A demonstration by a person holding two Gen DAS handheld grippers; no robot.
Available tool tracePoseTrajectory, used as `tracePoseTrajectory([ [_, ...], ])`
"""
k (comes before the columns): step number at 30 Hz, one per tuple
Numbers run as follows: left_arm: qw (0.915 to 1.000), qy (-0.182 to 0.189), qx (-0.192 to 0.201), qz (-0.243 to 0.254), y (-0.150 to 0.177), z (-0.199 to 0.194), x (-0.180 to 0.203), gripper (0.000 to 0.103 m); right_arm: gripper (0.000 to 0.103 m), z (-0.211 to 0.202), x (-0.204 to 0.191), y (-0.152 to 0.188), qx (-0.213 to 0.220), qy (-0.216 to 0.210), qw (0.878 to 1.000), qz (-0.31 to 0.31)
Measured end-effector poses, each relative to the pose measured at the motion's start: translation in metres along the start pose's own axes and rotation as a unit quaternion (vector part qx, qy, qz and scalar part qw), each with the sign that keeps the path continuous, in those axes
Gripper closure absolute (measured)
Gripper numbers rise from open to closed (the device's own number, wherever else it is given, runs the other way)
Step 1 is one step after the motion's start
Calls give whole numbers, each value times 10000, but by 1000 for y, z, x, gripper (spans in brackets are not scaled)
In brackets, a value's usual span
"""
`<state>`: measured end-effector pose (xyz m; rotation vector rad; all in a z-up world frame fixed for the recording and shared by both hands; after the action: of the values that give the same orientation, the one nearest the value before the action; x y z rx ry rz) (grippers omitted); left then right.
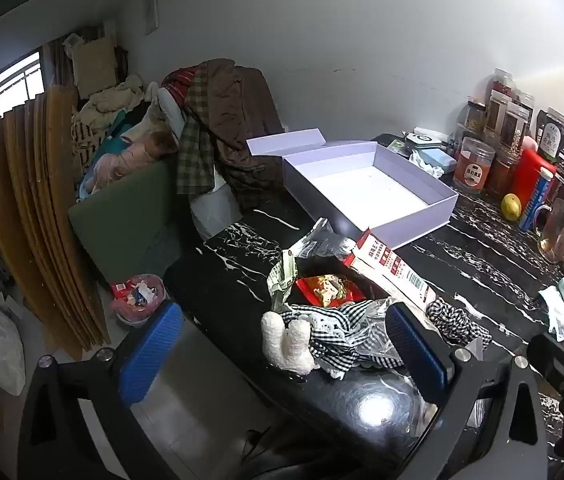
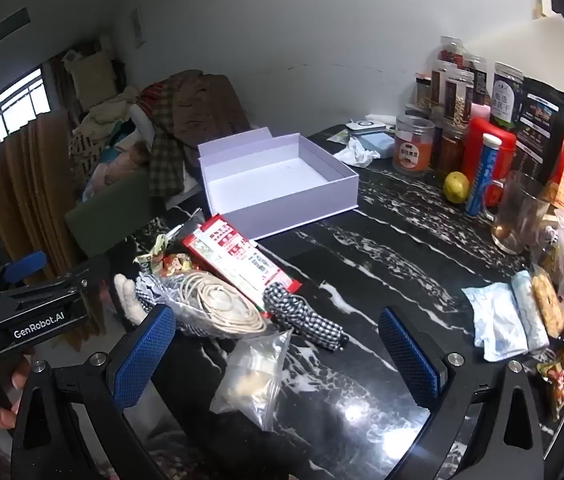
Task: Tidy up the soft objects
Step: 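Move both tools toward the pile of soft items on the table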
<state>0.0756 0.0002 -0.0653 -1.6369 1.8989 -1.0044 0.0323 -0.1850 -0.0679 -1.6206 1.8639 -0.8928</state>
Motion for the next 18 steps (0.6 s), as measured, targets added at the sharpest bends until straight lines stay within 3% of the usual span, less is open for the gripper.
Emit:
tracePoseTrajectory([
  [18,10000,2,49,15,-1,0,0,0,0,-3,0,2,11,-35,10000,2],
])
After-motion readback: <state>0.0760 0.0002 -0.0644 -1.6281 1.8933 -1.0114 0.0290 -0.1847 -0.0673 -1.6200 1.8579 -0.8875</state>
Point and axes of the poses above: each gripper's, at about its wrist camera, not at the fingertips, and z roughly the way its jaws point, x to its right, y to its underside, the point moved 10 cm from there along z, roughly the way its jaws point, and after that the axes turned 14 degrees about y, right-handed, at the moved point
